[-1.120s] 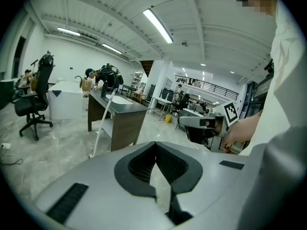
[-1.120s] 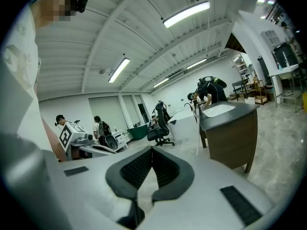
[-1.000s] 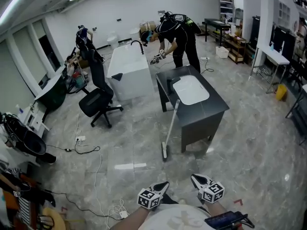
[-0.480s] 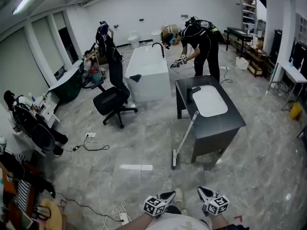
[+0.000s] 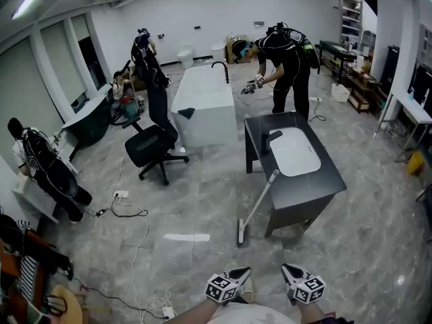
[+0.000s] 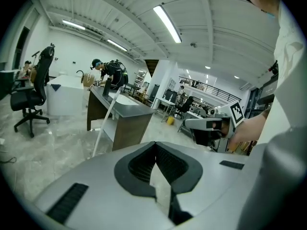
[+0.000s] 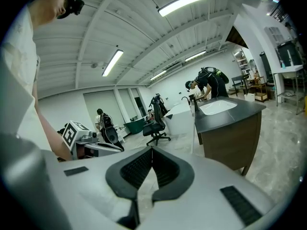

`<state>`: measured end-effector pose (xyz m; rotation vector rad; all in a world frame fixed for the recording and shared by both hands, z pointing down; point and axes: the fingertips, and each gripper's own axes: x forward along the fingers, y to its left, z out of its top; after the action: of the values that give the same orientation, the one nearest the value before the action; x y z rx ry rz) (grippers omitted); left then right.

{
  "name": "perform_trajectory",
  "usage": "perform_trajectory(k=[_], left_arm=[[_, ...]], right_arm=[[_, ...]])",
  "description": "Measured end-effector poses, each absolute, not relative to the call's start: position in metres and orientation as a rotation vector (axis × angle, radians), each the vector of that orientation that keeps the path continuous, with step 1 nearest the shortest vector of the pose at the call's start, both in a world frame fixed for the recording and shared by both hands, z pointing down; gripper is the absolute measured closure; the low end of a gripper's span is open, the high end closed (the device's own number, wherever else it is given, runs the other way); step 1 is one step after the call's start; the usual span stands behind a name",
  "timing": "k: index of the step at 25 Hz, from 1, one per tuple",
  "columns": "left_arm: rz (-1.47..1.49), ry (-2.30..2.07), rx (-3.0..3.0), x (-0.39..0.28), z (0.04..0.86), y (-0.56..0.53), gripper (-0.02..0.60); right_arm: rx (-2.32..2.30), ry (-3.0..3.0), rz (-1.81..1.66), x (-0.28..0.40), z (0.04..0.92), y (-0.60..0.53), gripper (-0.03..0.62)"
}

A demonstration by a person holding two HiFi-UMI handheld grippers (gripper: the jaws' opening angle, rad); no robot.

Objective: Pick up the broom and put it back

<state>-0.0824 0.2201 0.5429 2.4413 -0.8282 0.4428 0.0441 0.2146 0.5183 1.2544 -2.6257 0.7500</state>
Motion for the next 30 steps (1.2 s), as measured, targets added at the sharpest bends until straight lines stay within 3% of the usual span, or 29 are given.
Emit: perform_trajectory(k=[30], left_arm=[[0.435,-0.844,2.459,-0.096,0.534,0.034,0.571]], right_arm=[[1.384,-2.538,0.712,0.075,0.496,0.024,0.576]])
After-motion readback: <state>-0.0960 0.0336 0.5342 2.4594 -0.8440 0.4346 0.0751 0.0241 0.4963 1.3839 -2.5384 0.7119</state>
